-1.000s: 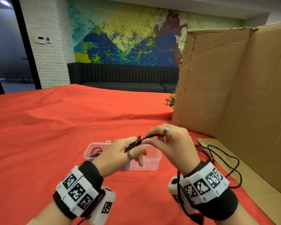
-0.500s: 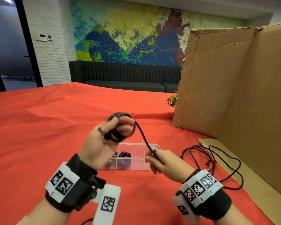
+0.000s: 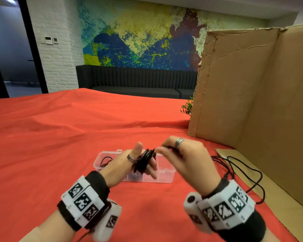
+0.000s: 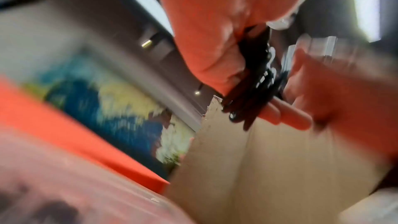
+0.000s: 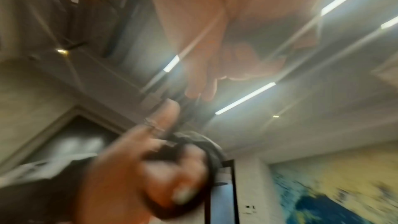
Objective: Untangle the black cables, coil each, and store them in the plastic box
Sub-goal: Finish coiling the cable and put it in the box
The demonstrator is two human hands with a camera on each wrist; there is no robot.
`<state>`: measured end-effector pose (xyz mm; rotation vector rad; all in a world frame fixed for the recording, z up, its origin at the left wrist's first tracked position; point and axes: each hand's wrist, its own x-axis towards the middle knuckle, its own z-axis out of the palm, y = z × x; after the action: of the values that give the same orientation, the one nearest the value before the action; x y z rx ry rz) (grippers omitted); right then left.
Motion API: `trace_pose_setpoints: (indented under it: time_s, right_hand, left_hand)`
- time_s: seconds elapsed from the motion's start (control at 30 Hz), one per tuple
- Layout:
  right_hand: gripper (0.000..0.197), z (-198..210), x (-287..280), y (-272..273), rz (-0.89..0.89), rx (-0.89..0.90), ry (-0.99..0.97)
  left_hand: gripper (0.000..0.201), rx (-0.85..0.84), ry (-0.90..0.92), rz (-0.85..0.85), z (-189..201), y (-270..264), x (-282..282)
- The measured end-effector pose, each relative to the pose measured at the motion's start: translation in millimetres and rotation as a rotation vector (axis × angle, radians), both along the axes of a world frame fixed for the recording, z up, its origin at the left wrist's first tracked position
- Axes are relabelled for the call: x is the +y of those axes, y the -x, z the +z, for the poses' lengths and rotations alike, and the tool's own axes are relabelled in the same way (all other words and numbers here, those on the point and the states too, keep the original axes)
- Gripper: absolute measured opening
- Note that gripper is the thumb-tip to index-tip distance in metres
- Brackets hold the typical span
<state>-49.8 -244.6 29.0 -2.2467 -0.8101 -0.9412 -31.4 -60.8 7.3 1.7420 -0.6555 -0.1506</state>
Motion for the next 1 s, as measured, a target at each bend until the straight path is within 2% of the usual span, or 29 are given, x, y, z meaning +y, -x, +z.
trace_pose_setpoints:
  time_s: [0.03,0.1,0.17,0.27,0.33,0.47,0.7,0.83,0.9,1.0]
  right_hand:
    - [0.026,1.6,-5.4,-8.5,0.016,0.051,-0.113]
    - [0.015,0.7,-8.5,-21.9,0.081,0.187,-0.319]
    - [0.014,-4.5,-2.1,-27.0,0.162,0.361,-0.483]
    - [0.019,-20.7,10.9,-27.3,0.25,0.666,-0.612]
    - [0.024,-31.4,16.3,-27.1,0.299,0.85,-0.663]
    - [0.029,-46.5,19.2,-28.8,0.29,1.038,-0.669]
    - [0.043,-65.2,33.0,-36.8,0.235,1.077,-0.677]
    - [0.034,-69.5,34.5,-37.2,0.166,1.063,-0.697]
    - [0.027,-73.0,34.3,-36.1,0.18,1.087,-0.718]
    - [0.021,-82.7,34.7,-34.1,0.282,1.133,-0.852]
  left_hand:
    - [0.074,0.073,0.047,-0.07,0.7,3.4,-1.3]
    - [0.042,0.098,0.073,-0.134,3.4,8.9,-4.8]
    - [0.026,0.14,0.154,-0.169,2.9,11.0,-8.1]
    - [0.016,0.217,0.337,-0.18,-7.9,10.0,-9.9]
    - [0.017,0.244,0.413,-0.137,-17.3,7.6,-10.5]
    - [0.017,0.343,0.485,-0.025,-29.7,-2.6,-5.6]
    - [0.029,0.112,0.041,0.14,-37.0,-9.5,0.8]
    - [0.027,-0.035,-0.253,0.289,-49.0,-16.7,7.9]
    - [0.023,-0.056,-0.332,0.303,-56.1,-16.8,9.4]
    - [0.022,-0.079,-0.286,0.271,-58.7,-11.4,7.8]
